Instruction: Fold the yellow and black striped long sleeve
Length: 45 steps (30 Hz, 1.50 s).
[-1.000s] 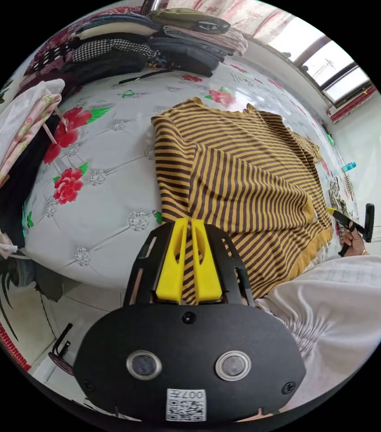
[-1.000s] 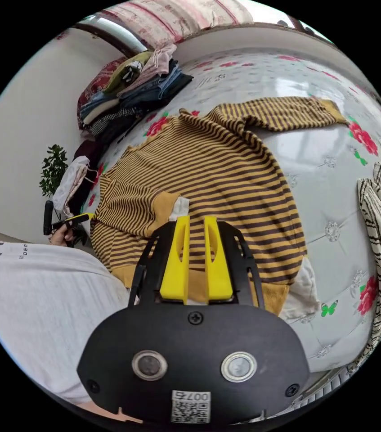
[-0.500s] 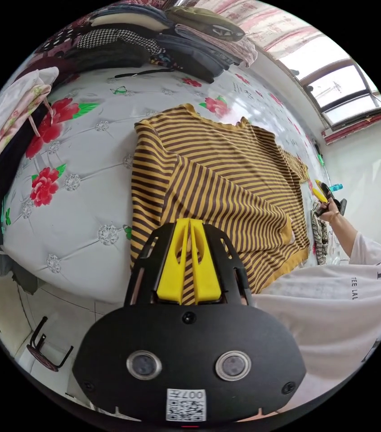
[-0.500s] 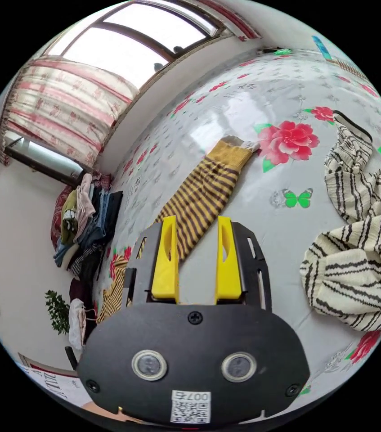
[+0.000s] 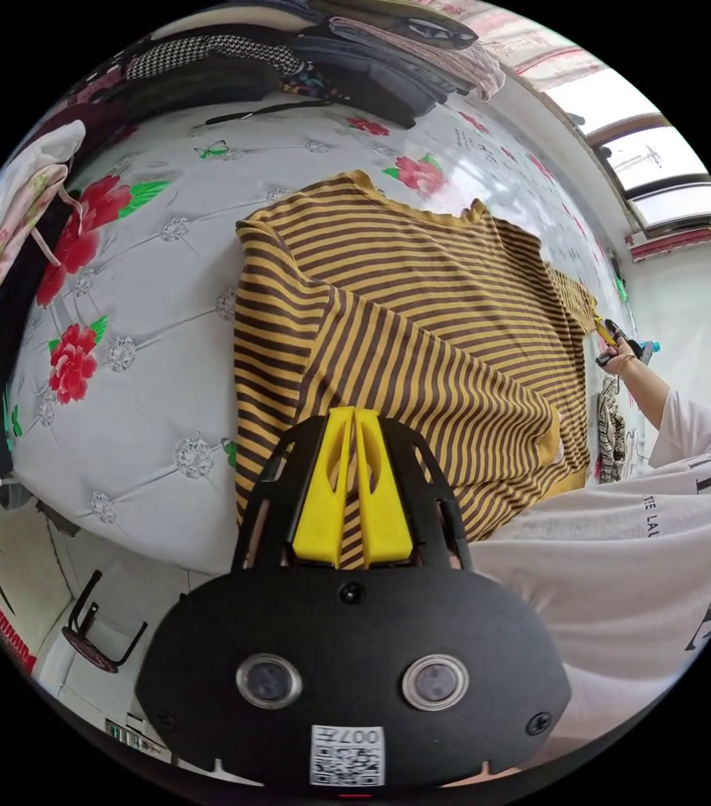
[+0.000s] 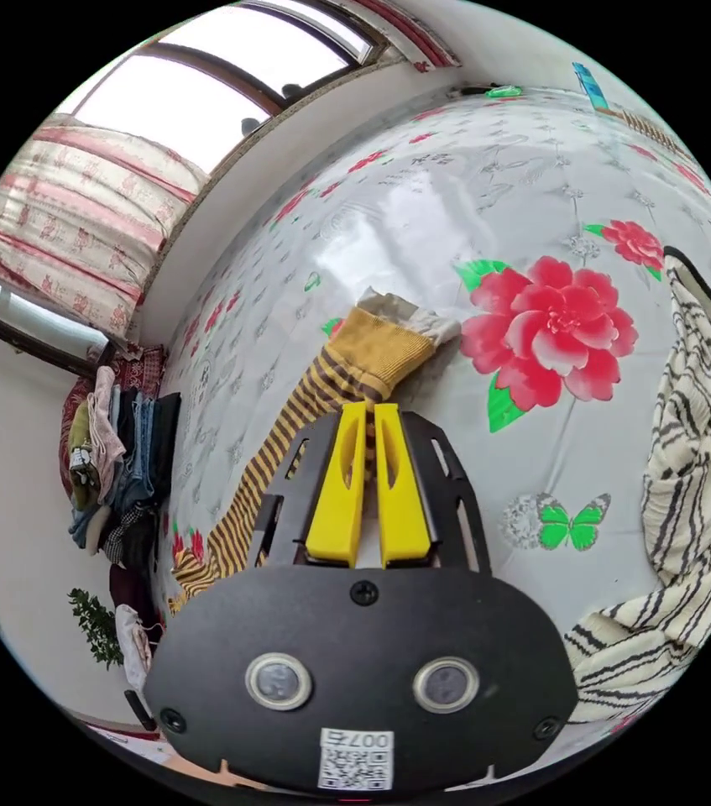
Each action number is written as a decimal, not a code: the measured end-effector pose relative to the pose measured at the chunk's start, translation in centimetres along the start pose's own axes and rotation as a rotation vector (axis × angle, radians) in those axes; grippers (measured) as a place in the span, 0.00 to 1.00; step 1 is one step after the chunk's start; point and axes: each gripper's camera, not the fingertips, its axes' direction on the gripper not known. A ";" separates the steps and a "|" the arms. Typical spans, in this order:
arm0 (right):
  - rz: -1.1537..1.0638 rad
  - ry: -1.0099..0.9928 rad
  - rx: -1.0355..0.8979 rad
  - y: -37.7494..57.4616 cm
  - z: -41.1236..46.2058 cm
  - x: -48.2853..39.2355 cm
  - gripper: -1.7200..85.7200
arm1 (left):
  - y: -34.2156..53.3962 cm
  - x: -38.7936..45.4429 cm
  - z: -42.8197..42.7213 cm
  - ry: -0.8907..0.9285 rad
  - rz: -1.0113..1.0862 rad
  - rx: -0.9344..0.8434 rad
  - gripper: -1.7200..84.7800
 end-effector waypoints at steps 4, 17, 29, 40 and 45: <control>0.014 -0.055 0.255 -2.7 -9.4 -0.2 0.02 | 1.2 -1.0 -1.8 -0.010 0.002 0.021 0.01; -0.320 -0.164 0.157 -2.5 -14.1 -19.0 0.02 | 6.8 -3.8 -7.8 0.042 -0.039 0.095 0.01; -1.373 -0.512 -0.357 37.8 -6.9 -58.4 0.03 | 16.9 -6.2 -12.2 0.098 -0.148 0.159 0.01; -1.428 -0.426 -0.722 52.3 2.3 -63.4 0.08 | 26.5 -8.7 -13.6 0.140 -0.251 0.166 0.02; -1.395 -0.399 -0.608 48.1 0.7 -64.3 0.09 | 30.2 -10.6 -12.8 0.176 -0.334 0.180 0.07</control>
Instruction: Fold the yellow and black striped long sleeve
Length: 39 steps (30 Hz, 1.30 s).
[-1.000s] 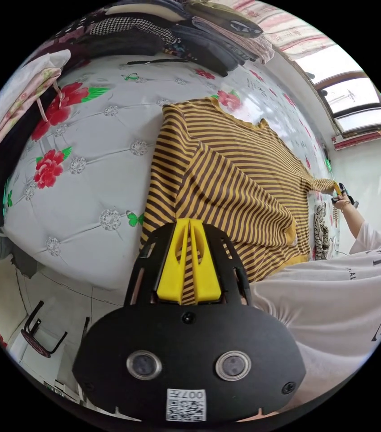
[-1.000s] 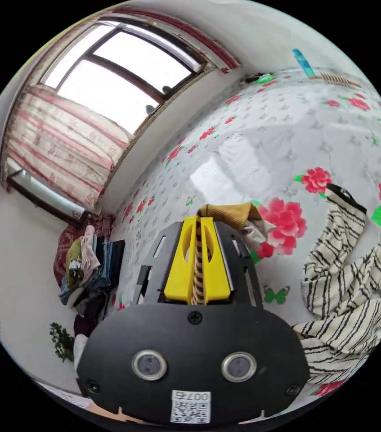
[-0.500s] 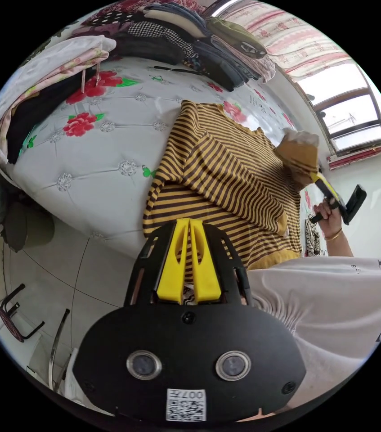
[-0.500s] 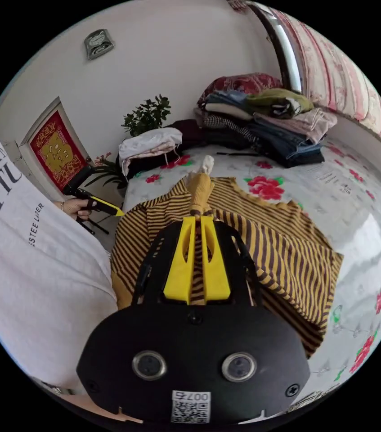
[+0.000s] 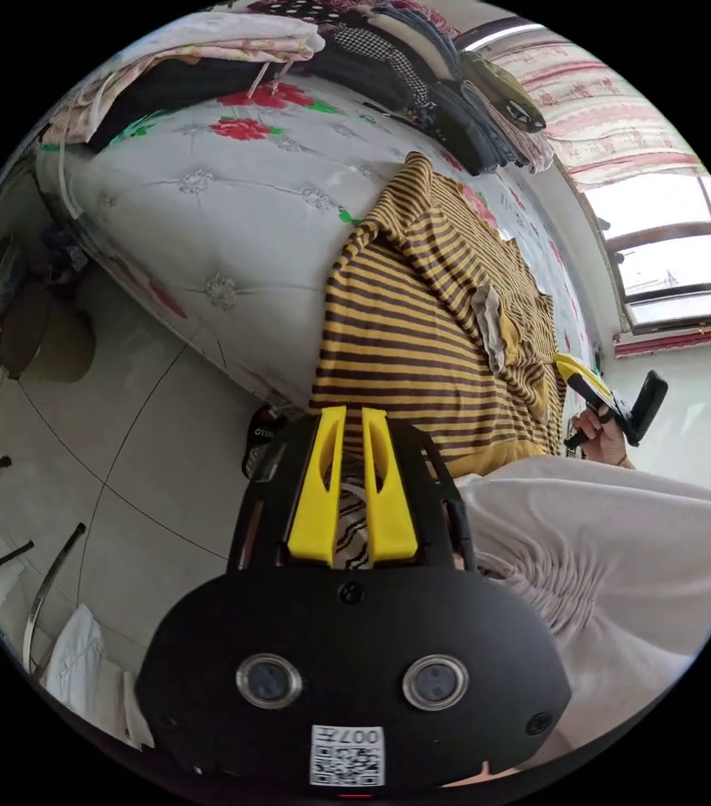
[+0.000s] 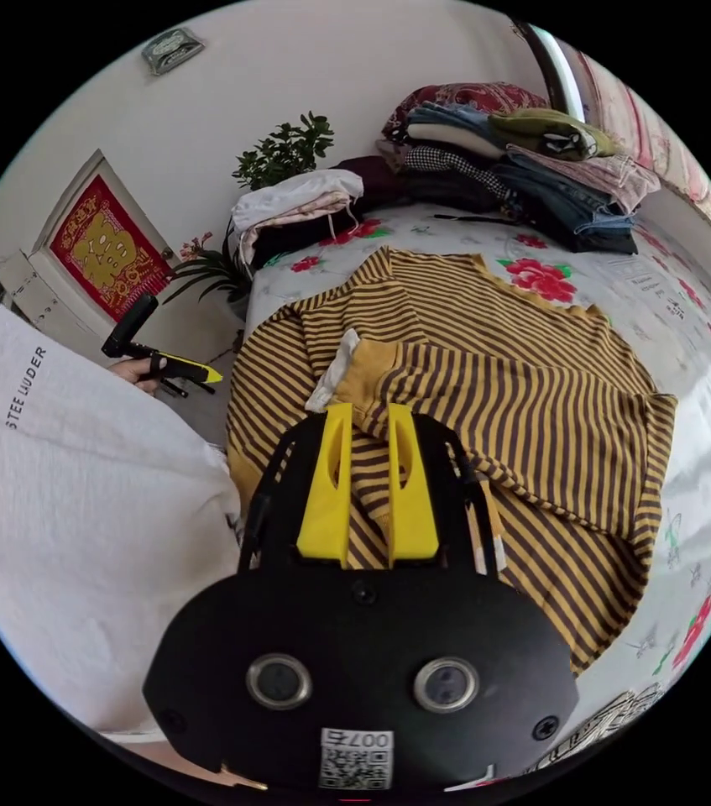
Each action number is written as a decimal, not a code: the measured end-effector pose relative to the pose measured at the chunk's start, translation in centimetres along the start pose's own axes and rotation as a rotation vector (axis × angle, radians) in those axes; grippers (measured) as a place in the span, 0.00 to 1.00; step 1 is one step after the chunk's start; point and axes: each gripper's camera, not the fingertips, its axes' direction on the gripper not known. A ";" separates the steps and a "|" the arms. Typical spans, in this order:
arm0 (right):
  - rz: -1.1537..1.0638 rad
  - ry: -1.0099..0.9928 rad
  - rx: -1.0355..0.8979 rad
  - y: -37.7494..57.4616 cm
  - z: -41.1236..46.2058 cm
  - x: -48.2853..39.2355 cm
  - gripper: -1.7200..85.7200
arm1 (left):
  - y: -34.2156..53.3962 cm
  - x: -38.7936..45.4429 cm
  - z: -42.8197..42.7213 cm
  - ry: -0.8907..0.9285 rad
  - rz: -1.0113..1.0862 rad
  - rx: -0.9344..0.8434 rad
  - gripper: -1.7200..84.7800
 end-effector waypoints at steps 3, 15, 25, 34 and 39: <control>-0.041 -0.003 0.012 -3.7 1.9 -0.8 0.10 | 1.4 -1.6 0.4 0.020 -0.062 -0.010 0.08; 0.122 -0.190 0.007 -3.8 4.1 6.5 0.09 | 6.2 -3.4 2.2 0.110 -0.040 -0.054 0.16; 0.579 0.202 -0.098 23.0 -14.9 16.2 0.12 | 5.6 -3.5 6.4 0.174 0.133 -0.139 0.24; 0.639 0.095 -0.276 32.6 -9.7 18.6 0.14 | 5.4 1.4 5.9 0.224 0.297 -0.243 0.02; 0.491 0.176 -0.421 32.0 -5.8 17.8 0.10 | 7.4 3.2 1.0 0.246 0.363 -0.268 0.01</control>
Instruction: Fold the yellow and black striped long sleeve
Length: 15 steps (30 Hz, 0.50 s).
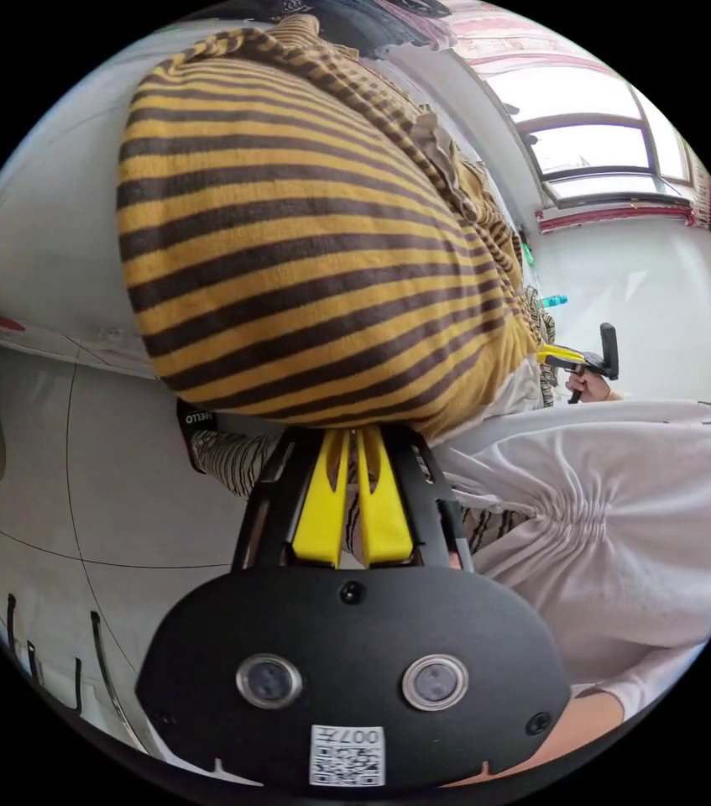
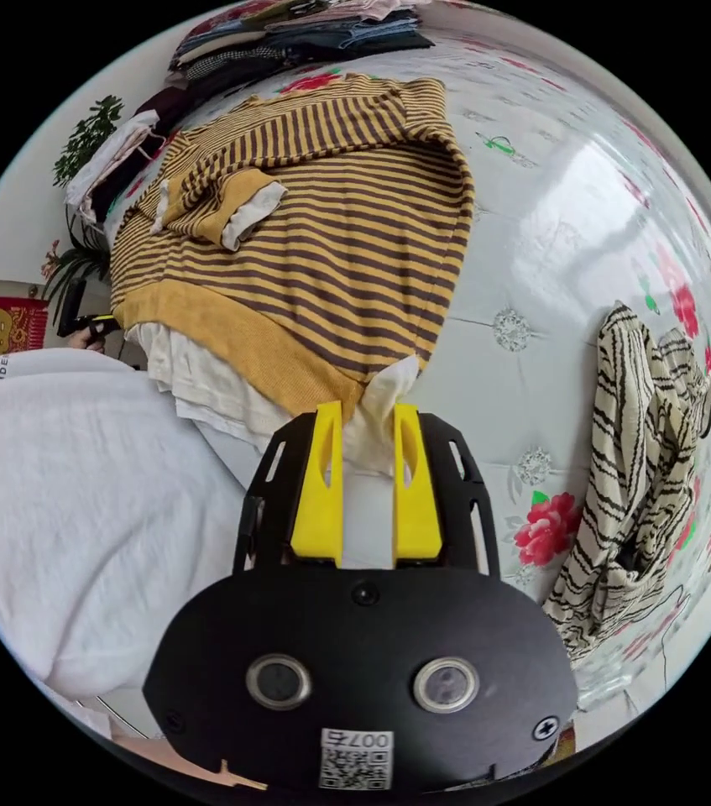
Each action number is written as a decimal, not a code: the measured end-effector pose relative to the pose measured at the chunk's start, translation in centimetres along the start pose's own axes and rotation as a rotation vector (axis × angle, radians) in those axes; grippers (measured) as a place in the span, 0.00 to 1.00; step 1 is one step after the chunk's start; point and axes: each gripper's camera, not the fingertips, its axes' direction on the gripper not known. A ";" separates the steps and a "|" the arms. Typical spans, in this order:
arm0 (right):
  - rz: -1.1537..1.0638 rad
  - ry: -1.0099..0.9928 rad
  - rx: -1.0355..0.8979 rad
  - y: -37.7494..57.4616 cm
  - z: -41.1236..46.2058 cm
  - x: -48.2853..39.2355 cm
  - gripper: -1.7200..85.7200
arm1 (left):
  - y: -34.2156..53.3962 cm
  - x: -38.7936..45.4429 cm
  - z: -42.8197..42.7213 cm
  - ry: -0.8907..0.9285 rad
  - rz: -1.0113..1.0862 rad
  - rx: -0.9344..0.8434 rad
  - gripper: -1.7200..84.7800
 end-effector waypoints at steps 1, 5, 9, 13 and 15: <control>-0.017 -0.006 -0.007 0.0 0.1 0.2 0.10 | 0.8 0.7 -1.4 0.013 0.009 0.017 0.01; -0.064 -0.105 0.016 1.1 -1.2 2.7 0.08 | 3.0 3.1 -5.7 0.091 0.041 0.051 0.01; -0.091 -0.249 0.102 3.1 -3.2 6.1 0.06 | 4.0 5.2 -10.6 0.266 0.108 0.046 0.01; -0.087 -0.417 0.192 3.5 -4.8 9.8 0.04 | 2.2 6.0 -17.6 0.331 0.219 0.188 0.01; -0.067 -0.539 0.289 2.8 -6.3 13.1 0.03 | 0.0 5.1 -20.3 0.370 0.232 0.273 0.01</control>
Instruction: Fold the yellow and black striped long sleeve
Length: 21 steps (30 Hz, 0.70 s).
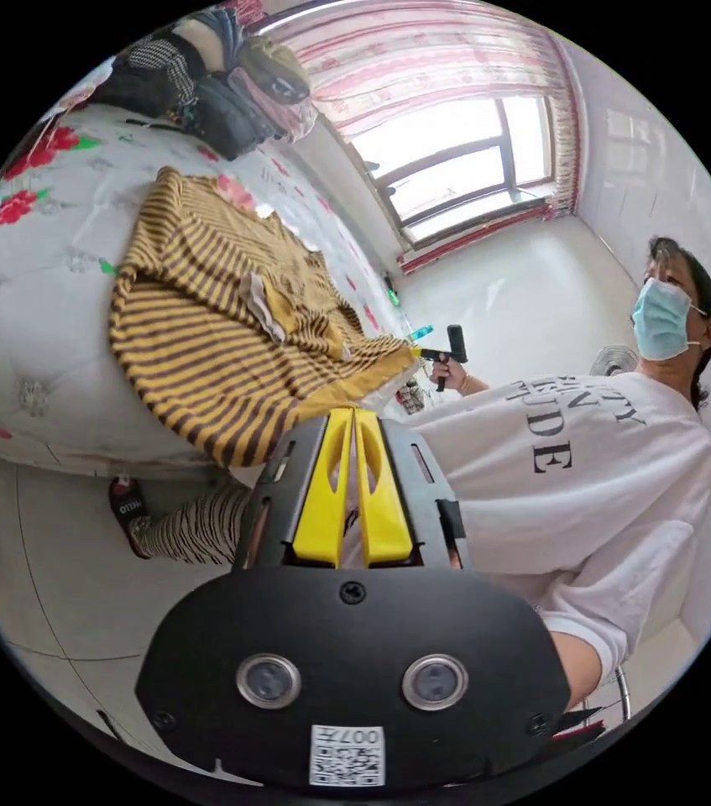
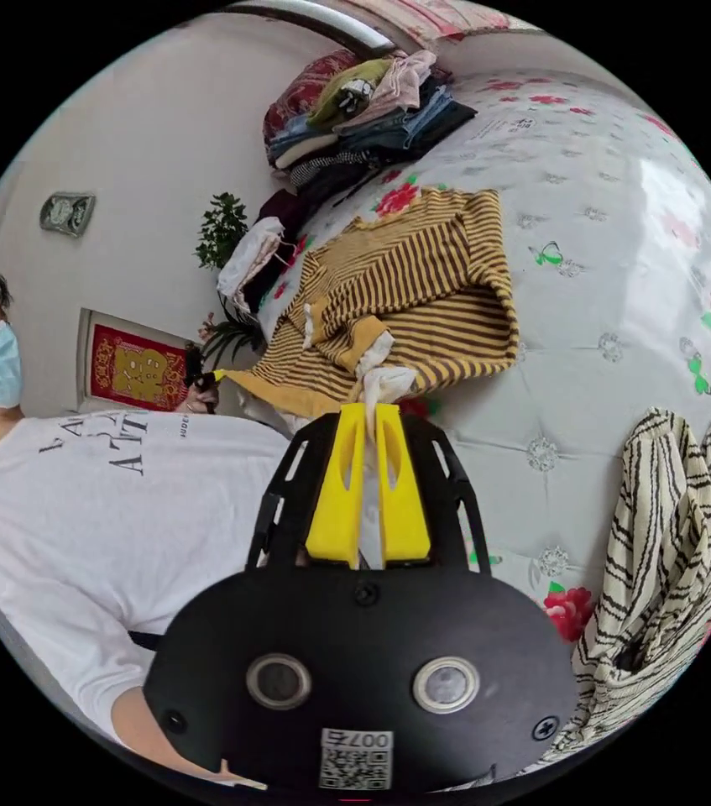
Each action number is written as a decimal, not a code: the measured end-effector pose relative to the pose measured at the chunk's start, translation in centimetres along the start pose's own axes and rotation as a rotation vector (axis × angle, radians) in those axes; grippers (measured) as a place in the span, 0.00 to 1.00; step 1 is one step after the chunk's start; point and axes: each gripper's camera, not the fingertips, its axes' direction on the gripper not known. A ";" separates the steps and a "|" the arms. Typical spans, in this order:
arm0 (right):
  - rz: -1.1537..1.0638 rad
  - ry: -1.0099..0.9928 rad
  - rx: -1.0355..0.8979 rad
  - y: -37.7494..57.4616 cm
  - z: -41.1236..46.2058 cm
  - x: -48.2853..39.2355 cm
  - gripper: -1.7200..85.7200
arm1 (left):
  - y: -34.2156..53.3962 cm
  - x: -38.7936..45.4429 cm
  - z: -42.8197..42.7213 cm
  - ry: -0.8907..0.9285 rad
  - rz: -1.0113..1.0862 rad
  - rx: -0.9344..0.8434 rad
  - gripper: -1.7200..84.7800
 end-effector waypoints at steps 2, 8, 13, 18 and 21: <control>0.033 -0.072 0.095 -1.6 -2.2 2.1 0.02 | -3.4 -1.1 -1.8 0.035 0.015 0.075 0.01; 0.086 -0.069 0.211 -9.9 -4.2 6.2 0.02 | -16.4 -7.5 -5.3 0.014 -0.139 0.313 0.01; 0.268 -0.038 0.441 -15.7 -4.8 10.9 0.04 | -18.6 -17.2 -5.5 0.020 -0.563 0.779 0.01; 0.402 -0.050 0.550 -14.0 1.1 16.8 0.08 | -18.5 -21.2 -0.1 -0.131 -0.615 0.657 0.05; 0.295 0.087 0.404 -12.8 3.9 16.3 0.10 | -21.9 -19.0 4.2 -0.397 -0.401 0.349 0.13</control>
